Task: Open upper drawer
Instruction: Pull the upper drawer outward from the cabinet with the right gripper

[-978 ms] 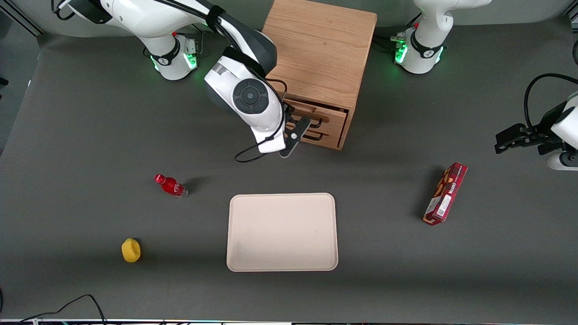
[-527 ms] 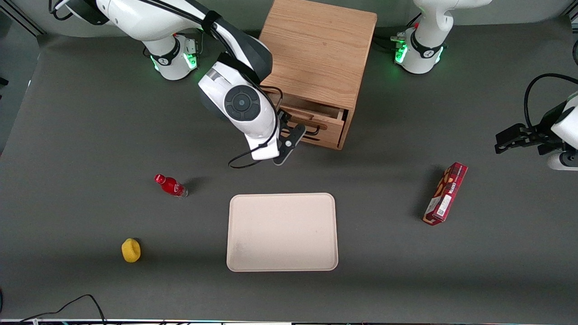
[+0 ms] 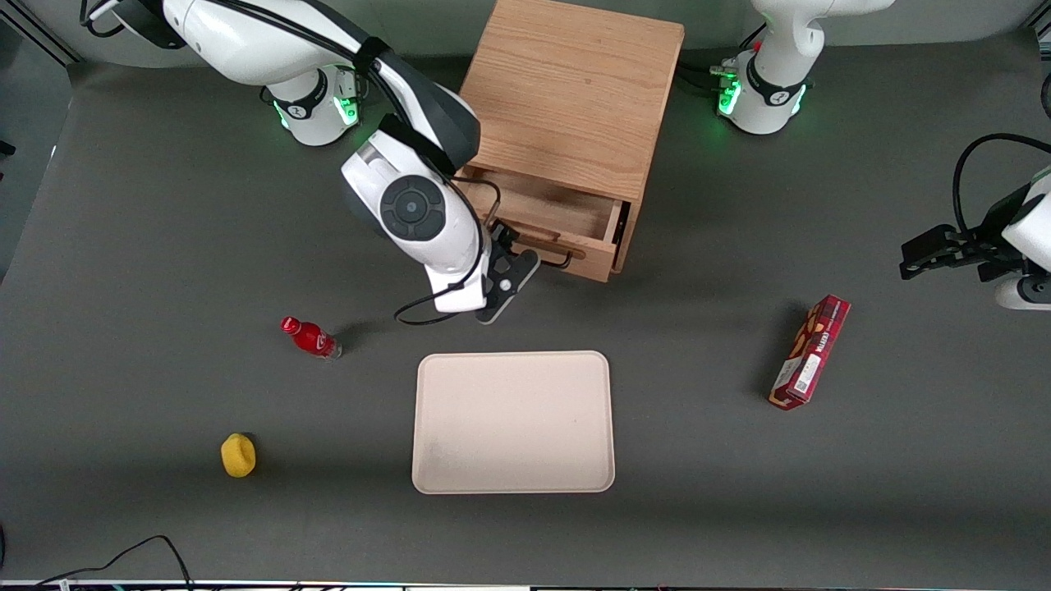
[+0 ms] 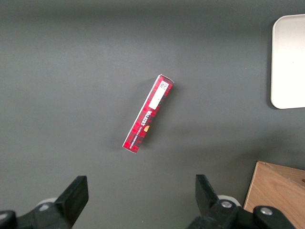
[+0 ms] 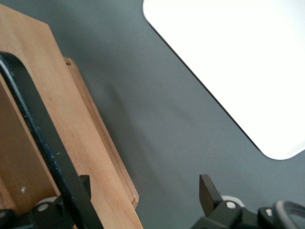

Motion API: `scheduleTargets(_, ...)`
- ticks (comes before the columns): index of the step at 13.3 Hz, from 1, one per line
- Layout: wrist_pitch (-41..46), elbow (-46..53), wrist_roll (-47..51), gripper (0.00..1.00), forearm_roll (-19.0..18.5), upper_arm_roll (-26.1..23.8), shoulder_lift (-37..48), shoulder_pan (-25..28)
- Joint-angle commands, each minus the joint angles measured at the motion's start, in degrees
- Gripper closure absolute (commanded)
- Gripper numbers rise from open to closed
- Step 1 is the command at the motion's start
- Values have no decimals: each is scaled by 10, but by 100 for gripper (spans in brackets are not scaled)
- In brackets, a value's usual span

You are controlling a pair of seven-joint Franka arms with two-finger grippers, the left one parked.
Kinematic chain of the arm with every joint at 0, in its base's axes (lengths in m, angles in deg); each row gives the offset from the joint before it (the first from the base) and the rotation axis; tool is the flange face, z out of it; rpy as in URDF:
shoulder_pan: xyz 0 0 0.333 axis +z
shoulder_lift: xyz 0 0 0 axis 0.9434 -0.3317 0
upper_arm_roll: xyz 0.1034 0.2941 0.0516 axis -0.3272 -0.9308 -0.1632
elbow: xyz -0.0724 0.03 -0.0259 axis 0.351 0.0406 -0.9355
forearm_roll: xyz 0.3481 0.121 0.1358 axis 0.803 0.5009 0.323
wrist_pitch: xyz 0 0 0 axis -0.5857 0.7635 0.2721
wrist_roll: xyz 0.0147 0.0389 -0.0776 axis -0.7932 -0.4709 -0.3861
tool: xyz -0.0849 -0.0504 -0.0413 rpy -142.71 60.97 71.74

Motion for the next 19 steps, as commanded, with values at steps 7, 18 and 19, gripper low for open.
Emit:
scheduleTargets(7, 4, 19, -22, 0, -15, 32, -10, -12)
scheduleTargets(18, 4, 75, -22, 0, -15, 58, -30, -14)
scheduleTargets(19, 4, 78, -22, 0, -15, 61, -31, -15)
